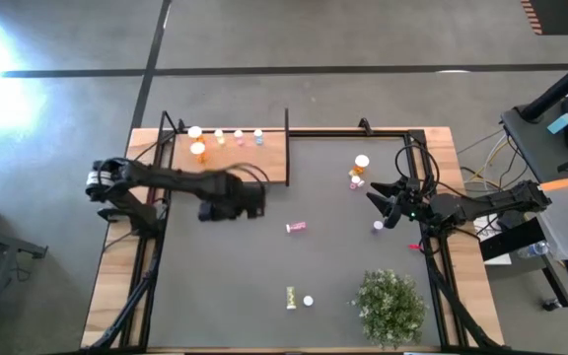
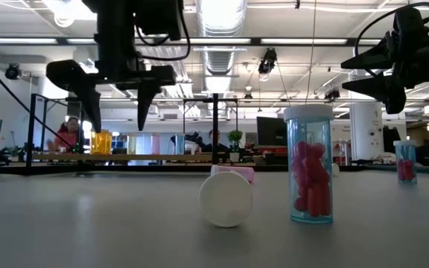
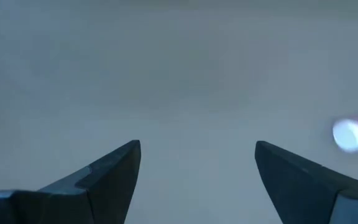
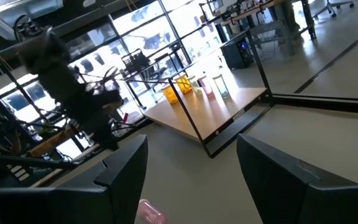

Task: Pick and place medicine bottles onto shelf by color
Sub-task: Put the bottom yellow pill bottle on the shelf aligned with the other yellow pill bottle

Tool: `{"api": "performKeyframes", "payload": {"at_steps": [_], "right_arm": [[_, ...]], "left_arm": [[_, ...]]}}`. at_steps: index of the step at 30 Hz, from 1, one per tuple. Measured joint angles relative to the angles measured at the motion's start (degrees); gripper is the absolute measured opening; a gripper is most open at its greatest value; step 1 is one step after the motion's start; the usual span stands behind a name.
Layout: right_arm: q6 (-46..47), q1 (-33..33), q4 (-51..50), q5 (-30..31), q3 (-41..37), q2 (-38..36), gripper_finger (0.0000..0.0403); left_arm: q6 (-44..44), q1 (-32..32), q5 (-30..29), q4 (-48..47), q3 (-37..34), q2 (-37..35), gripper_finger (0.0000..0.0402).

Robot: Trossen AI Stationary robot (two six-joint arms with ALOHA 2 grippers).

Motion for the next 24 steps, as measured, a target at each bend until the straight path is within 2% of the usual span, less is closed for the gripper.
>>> {"api": "performKeyframes", "payload": {"at_steps": [10,24], "right_arm": [[0.0,0.0,0.0,0.0,0.0,0.0,0.0237],[0.0,0.0,0.0,0.0,0.0,0.0,0.0237]], "left_arm": [[-10.3,-13.4,0.1,10.2,3.9,10.0,0.0299],[-11.2,-20.0,0.8,9.5,20.7,23.9,0.0299]]}}
